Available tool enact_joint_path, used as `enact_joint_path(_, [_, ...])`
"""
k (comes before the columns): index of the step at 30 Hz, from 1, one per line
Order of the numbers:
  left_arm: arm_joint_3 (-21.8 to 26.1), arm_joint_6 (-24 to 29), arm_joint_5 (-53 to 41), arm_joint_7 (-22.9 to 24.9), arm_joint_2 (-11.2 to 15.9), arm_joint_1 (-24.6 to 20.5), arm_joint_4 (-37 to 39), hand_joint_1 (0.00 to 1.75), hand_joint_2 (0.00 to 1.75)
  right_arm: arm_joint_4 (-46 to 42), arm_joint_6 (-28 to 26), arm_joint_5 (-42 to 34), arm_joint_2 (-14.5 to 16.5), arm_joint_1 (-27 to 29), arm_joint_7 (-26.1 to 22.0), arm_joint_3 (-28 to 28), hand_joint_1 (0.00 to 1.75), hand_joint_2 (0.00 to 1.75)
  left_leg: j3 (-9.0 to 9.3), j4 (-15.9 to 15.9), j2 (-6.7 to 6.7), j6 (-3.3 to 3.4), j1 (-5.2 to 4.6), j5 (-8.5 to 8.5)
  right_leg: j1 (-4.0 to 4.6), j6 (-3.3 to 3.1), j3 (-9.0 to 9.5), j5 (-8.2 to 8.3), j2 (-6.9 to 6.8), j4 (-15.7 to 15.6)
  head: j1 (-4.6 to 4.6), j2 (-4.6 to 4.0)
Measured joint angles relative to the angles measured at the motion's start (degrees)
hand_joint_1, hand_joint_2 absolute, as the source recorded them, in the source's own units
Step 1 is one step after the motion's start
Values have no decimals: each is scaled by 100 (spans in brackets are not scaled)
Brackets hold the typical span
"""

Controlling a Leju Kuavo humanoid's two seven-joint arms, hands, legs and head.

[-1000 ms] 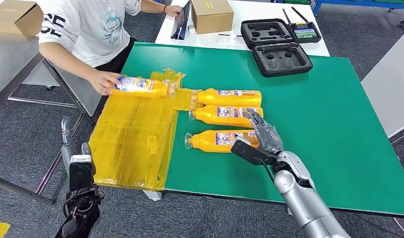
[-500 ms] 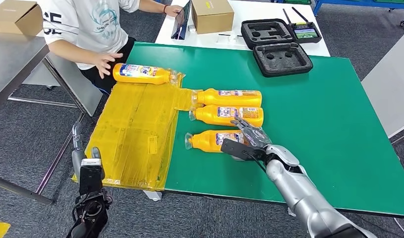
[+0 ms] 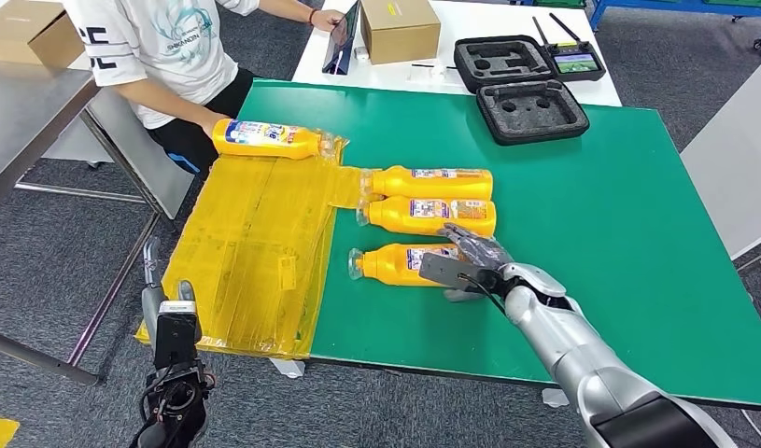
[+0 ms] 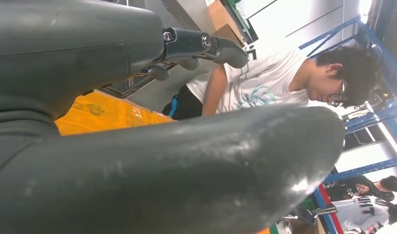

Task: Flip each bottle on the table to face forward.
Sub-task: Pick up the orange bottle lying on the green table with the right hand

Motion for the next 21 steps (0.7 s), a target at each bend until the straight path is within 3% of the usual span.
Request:
enact_joint_path(1, [0,3,15,0,0,-1,8,0,0,30,54,-19,-1,-28,-14,8,19,175,0,0,0,0,0,0,0,0,0,0,0,0,1,0])
enact_joint_path(4, [-1,10,50,0,0,-4,28,0,0,110,206,-63,-2,-94,-38,48,139,175,1,1,0,0,0,0,0,0,0,0,0,0,1,-1])
enact_joint_path(5, [-1,11,52,0,0,-5,32,0,0,131,254,-83,-2,-109,-43,61,168,175,1,1,0,0,0,0,0,0,1,0,0,0,0,0])
enact_joint_path(21, [-2,31,109,0,0,1,43,0,0,247,292,-221,-9,-156,-272,179,175,175,2,1,1,0,0,0,0,0,1,0,1,0,0,0])
